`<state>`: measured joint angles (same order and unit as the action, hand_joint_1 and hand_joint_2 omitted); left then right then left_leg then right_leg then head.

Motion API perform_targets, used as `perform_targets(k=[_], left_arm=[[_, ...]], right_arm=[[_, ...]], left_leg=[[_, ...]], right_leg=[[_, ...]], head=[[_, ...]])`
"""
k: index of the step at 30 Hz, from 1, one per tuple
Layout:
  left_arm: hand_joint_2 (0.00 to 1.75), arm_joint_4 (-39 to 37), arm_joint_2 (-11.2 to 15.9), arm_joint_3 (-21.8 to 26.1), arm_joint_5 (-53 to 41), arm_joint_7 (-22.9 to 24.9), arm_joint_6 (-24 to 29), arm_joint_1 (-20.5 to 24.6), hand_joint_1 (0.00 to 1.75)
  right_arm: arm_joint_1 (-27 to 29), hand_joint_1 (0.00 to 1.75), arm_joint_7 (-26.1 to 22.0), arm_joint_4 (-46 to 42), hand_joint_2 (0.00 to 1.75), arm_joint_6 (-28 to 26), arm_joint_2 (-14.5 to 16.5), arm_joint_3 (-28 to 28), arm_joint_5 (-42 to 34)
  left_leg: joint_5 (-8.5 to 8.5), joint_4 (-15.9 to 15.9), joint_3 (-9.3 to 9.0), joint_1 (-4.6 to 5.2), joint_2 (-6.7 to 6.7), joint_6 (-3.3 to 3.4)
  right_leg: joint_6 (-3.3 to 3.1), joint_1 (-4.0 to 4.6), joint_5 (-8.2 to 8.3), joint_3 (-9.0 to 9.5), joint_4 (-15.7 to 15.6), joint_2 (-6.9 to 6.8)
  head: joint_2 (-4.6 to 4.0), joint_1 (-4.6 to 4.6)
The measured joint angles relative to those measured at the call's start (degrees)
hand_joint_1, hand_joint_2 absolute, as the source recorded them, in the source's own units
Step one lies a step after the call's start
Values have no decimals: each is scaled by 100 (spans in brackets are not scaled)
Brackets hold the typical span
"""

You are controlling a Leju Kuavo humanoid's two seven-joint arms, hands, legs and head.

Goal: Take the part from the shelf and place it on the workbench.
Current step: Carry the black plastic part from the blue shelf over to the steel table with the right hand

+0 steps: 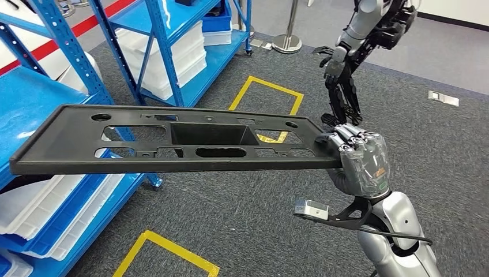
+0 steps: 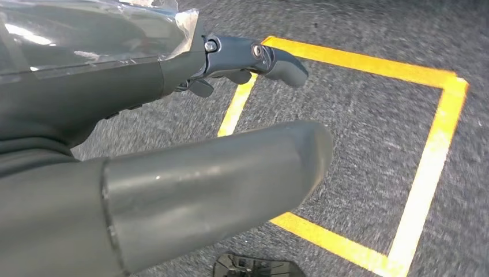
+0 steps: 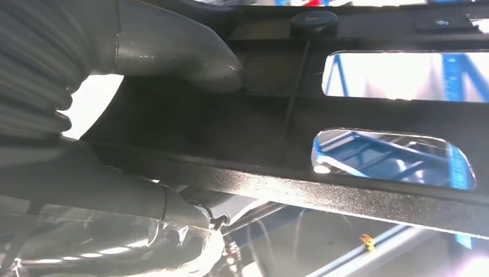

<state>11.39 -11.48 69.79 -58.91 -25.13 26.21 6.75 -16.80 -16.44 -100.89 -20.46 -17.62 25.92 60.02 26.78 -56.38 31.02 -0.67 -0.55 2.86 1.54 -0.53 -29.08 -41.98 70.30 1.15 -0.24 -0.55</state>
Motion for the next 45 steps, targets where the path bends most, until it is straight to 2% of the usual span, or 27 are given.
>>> perform_targets(k=[1,2,3,5,6,8,10,12,14,15,16,17,19,21,23,25,27,30,32,33,34,36,38,40,41,43,45], left_arm=[[0,0,2,1,-1,11,2,-2,0],[0,0,3,1,-1,26,6,-2,0],[0,0,4,2,0,39,10,1,0],[0,1,3,2,1,52,17,8,0],[0,2,3,2,3,54,19,10,0],[0,3,6,2,11,54,21,14,0],[0,2,-1,2,26,49,21,23,0],[0,2,-8,2,36,45,19,30,0],[0,2,-9,2,42,48,17,24,0],[0,2,-10,3,46,53,17,18,0],[0,2,-10,4,50,59,17,12,0],[0,2,-10,5,55,68,19,8,0],[0,2,-10,10,61,83,22,5,0],[0,2,-10,16,62,87,23,3,0],[0,2,-11,21,62,91,22,3,0],[0,2,-15,23,62,99,21,4,0],[0,2,-18,23,61,105,22,8,0],[0,2,-15,23,60,108,16,4,0],[0,2,-16,23,60,114,8,0,0],[0,2,-17,23,60,118,4,1,0],[0,2,-18,23,60,120,1,1,0],[0,2,-21,23,60,122,1,3,0],[0,2,-21,23,60,122,5,4,0],[0,2,-29,23,60,122,8,10,0],[0,2,-36,23,60,122,8,15,0],[0,2,-42,23,56,119,4,17,0],[0,2,-44,22,43,116,-13,9,0]], right_arm=[[0,175,3,3,175,4,9,4,7],[0,175,6,5,175,11,16,9,11],[-1,175,9,8,175,21,22,11,13],[-13,175,9,8,175,40,37,14,12],[-24,175,10,9,175,52,50,17,10],[-52,175,12,11,175,86,77,23,-2],[-78,175,16,14,175,112,91,25,-14],[-115,175,19,14,175,123,108,24,-21],[-151,175,23,15,175,147,150,31,-24],[-158,175,25,16,175,161,172,39,-25],[-159,175,27,16,175,172,192,46,-25],[-157,175,28,17,175,176,203,52,-26],[-157,175,32,17,175,181,210,55,-27],[-161,175,33,17,175,181,215,55,-26],[-157,175,33,19,175,178,222,59,-25],[-136,175,33,18,175,172,222,56,-24],[-123,175,33,16,175,167,217,43,-24],[-108,175,38,17,175,161,215,36,-24],[-40,175,50,17,175,152,218,33,-20],[-3,175,56,17,175,145,219,29,-13],[27,175,60,16,175,136,219,25,-2],[57,175,58,15,175,117,226,16,25],[73,175,56,13,175,98,242,7,48],[90,175,55,11,175,87,250,-9,59],[98,175,55,10,175,86,252,-16,62],[99,175,58,1,175,85,267,-28,79],[108,175,65,-5,175,85,296,-34,112]], left_leg=[[0,-1,8,7,-88,-1],[1,-2,11,11,-172,-3],[5,-3,8,11,-249,-9],[25,-8,-12,20,-378,-42],[41,-16,-17,33,-430,-76],[68,-30,-34,58,-531,-150],[87,-36,-48,33,-621,-224],[253,-240,24,-11,-440,-293],[643,-889,305,-32,-95,-319],[833,-1288,498,-34,8,-315],[935,-1586,655,-34,51,-309],[925,-1707,734,-34,67,-300],[571,-1282,563,-39,116,-270],[199,-531,223,-65,378,-242],[102,-203,87,-69,576,-218],[79,-161,80,-49,478,-166],[17,-69,44,-44,318,-69],[-21,-5,28,-12,58,12],[-17,-7,37,9,-113,12],[-13,-8,38,12,-190,7],[-6,-10,33,13,-260,-3],[23,-24,14,27,-382,-50],[58,-42,-9,48,-484,-112],[78,-41,-34,43,-587,-174],[106,-62,-35,25,-561,-210],[321,-343,78,-15,-302,-266],[721,-1078,420,-34,-6,-284]], right_leg=[[21,-12,-89,-118,281,-32],[60,-26,-96,-120,349,-53],[111,-43,-19,10,161,-87],[190,-67,237,520,-692,-295],[189,-60,341,734,-1059,-403],[129,-30,425,895,-1375,-487],[45,-36,456,864,-1383,-357],[-42,-75,486,861,-1405,-237],[-118,-84,506,857,-1416,-121],[-146,-70,512,847,-1412,-57],[-156,-55,514,839,-1409,15],[-160,-44,517,833,-1402,92],[-158,-33,517,832,-1378,248],[-145,-21,520,813,-1343,391],[-88,-23,544,753,-1324,522],[4,-27,587,693,-1346,663],[39,-11,527,587,-1226,522],[-2,-10,88,93,-236,38],[36,-30,-79,-129,282,-42],[80,-42,-42,-72,224,-62],[131,-58,68,116,-82,-111],[190,-65,315,628,-935,-352],[139,-31,424,867,-1360,-482],[43,-6,441,848,-1368,-370],[5,-21,451,847,-1373,-308],[-83,-65,474,853,-1387,-192],[-140,-59,482,850,-1389,-74]], head=[[0,-7],[0,-11],[0,-20],[0,-43],[0,-53],[0,-32],[0,5],[0,40],[0,102],[0,122],[0,135],[0,139],[0,140],[0,142],[0,133],[0,124],[0,101],[0,12],[0,-7],[0,-13],[0,-22],[0,-37],[-1,-32],[-1,-12],[-1,-2],[0,35],[0,99]])
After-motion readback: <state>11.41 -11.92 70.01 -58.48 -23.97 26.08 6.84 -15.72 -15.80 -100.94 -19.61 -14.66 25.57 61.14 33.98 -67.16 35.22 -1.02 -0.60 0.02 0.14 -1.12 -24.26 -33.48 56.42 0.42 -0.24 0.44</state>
